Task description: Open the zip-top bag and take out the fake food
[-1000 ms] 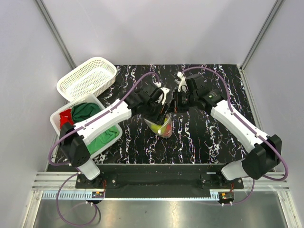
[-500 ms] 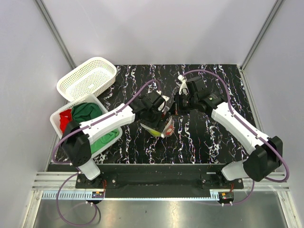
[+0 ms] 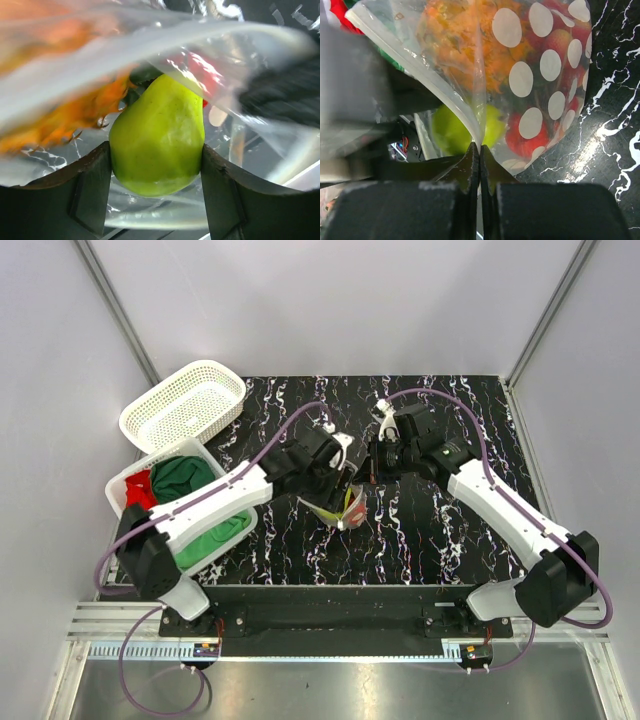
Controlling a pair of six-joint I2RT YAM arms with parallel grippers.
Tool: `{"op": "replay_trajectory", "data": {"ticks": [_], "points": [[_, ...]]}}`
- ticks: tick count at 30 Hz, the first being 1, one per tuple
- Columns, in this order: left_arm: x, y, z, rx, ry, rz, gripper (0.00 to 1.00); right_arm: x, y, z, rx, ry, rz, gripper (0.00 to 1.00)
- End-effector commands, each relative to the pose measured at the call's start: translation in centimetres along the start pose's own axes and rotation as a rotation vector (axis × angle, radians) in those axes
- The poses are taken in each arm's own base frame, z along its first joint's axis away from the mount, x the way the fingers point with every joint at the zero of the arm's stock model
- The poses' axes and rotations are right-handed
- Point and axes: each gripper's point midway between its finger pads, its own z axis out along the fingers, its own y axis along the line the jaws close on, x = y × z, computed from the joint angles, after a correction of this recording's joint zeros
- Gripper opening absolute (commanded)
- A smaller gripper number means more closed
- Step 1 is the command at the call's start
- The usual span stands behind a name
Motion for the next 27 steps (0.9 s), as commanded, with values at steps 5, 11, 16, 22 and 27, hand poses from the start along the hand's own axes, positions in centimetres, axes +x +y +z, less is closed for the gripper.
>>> {"op": "replay_trajectory", "data": {"ticks": [5,11,16,22,27], "points": [[-3.8,0.5,-6.9,-0.015,-0.298,-0.009,0.0,-1.0,-1.2,-1.0,0.081,-0.093,-0.003,0.0],[-5.4,-1.0,-10.1,0.095,-0.456,-0.036,0.0,-0.7,-0.9,-0.9,0.061,-0.08,-0.002,0.0],[-11.0,-1.8,-16.2,0.204,-0.684,-0.172,0.0,-0.8,-0.6,-0.9,0.048,-0.074,0.002,0.0],[-14.9,8.2,-20.2,-0.157,-0.897,-0.481,0.0,-1.4,0.2,-1.8,0.041,-0.084,-0.017,0.0],[-17.3,18.3,-20.8,-0.335,-1.076,-0.696,0.0,-1.8,1.0,-3.3,0.042,-0.092,-0.03,0.0]]}}
